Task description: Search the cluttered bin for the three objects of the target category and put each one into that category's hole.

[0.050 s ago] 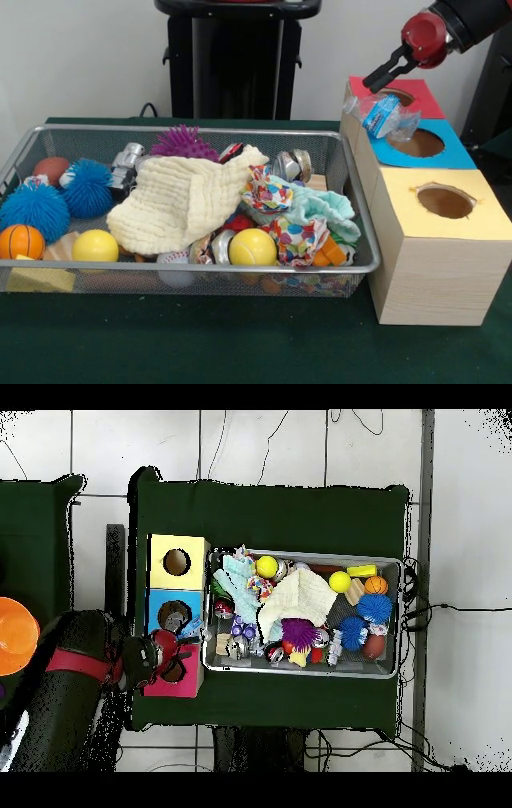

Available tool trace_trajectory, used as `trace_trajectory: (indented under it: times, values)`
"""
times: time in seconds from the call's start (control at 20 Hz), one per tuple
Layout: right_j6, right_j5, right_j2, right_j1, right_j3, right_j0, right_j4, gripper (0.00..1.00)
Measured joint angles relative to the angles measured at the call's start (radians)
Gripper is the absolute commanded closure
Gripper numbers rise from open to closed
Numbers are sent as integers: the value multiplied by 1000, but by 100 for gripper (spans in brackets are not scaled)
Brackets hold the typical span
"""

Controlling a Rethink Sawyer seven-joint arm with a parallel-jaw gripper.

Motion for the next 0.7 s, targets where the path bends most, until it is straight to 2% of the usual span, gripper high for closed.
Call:
trace_trajectory:
  times: [0.4, 0.7]
  values:
    - [7, 8, -10, 0, 20, 10, 5, 0]
    - [80, -70, -30, -1, 86, 27, 6, 0]
